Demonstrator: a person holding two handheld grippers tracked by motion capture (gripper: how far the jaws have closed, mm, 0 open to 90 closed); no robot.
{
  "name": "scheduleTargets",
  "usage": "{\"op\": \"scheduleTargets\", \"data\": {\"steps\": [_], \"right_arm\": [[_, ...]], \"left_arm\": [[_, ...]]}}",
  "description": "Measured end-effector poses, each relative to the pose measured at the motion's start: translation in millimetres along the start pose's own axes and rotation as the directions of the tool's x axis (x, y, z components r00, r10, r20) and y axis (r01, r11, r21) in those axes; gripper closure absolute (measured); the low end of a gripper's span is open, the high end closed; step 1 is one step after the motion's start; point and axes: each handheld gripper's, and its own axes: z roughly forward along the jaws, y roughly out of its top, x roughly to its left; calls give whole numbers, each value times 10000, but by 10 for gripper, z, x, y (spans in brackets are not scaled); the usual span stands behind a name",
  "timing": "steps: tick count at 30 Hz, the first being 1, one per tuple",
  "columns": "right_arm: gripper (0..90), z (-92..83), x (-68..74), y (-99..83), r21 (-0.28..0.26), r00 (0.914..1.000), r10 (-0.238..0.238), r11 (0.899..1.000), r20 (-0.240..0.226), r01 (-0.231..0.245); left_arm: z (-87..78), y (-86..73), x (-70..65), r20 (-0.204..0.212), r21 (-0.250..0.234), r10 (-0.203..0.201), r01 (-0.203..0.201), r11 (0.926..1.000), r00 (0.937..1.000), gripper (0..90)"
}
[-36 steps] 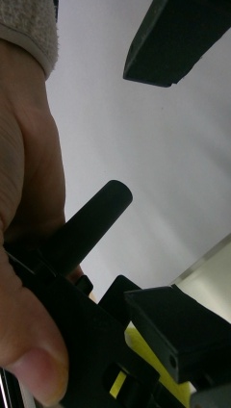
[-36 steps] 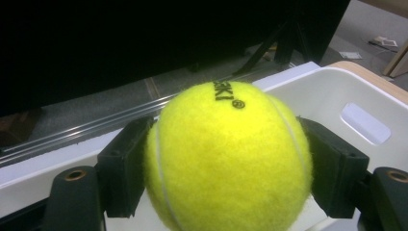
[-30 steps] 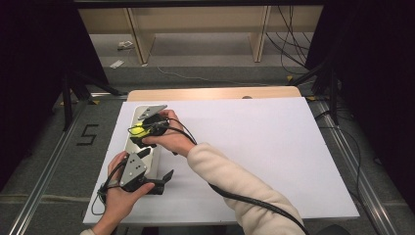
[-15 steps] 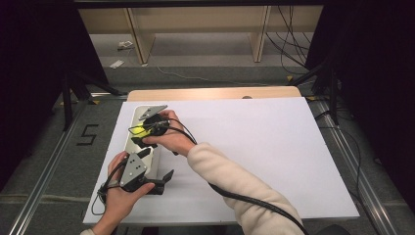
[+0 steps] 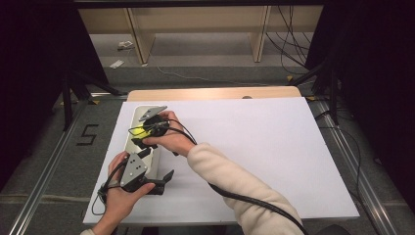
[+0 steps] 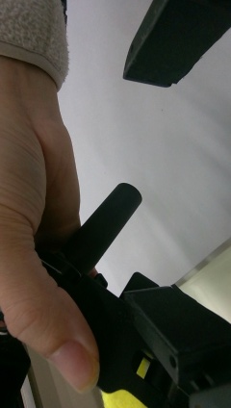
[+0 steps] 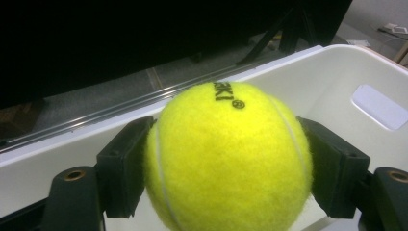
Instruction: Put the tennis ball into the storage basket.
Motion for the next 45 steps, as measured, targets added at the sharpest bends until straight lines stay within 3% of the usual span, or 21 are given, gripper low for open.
{"op": "scheduleTargets", "data": {"steps": [13, 17, 25, 45], "right_arm": [[259, 15, 13, -9, 119, 10000, -30, 9999, 7, 30], [221, 1, 26, 9, 27, 9999, -106, 9999, 43, 106], [188, -130, 10, 116, -209, 9990, -354, 9991, 258, 359], [188, -403, -137, 18, -289, 9978, -92, 9995, 657, 111]], "left_arm": [[-2, 1, 2, -7, -1, -1, 1, 10000, 10000, 0], [4, 1, 1, 6, 9, -17, 17, 10000, 10000, 0], [4, -4, 3, 17, 8, -19, 19, 10000, 10000, 0], [6, -4, 2, 10, 18, -14, 14, 10000, 10000, 1]]}}
